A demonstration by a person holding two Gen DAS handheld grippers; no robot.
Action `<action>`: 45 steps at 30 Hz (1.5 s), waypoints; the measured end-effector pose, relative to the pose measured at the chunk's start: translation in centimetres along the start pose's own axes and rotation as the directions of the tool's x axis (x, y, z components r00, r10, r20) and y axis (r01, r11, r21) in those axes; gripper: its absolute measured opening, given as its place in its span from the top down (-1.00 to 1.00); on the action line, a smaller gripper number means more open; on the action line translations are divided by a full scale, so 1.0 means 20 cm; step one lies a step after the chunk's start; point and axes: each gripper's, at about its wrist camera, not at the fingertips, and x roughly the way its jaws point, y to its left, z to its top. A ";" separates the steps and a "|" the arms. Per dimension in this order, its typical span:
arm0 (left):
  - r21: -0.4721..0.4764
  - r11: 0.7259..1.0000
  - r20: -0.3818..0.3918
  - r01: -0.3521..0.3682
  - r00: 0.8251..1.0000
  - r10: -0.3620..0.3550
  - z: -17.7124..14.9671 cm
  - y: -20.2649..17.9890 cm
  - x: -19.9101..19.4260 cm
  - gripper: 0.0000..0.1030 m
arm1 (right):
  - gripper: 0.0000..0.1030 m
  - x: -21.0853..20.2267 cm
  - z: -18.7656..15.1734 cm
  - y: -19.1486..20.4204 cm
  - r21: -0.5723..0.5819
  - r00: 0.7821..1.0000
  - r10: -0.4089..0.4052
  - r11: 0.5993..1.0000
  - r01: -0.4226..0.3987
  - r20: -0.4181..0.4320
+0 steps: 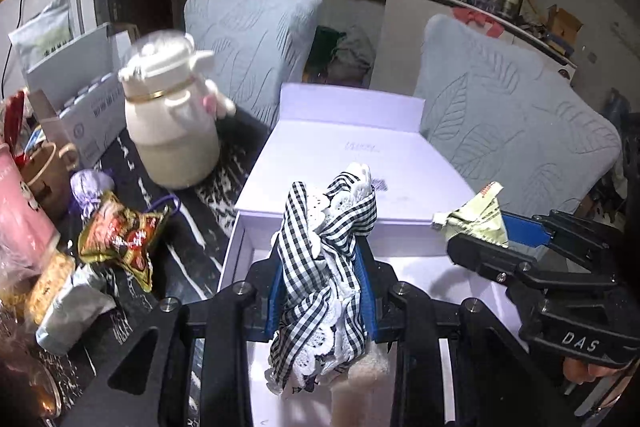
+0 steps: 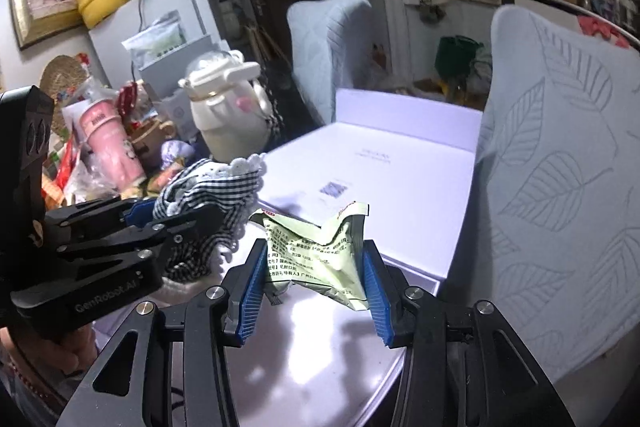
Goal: Organize soft objects
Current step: 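Carry the doll and green pouch with both tools into the white box, then open both tools to release the doll and pouch inside the box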
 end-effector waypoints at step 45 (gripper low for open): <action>0.052 0.994 -0.004 -0.098 0.995 0.099 0.01 -0.10 -0.22 -0.31 | -0.22 -0.17 0.00 0.06 -0.021 0.996 -0.084 0.996 0.083 -0.034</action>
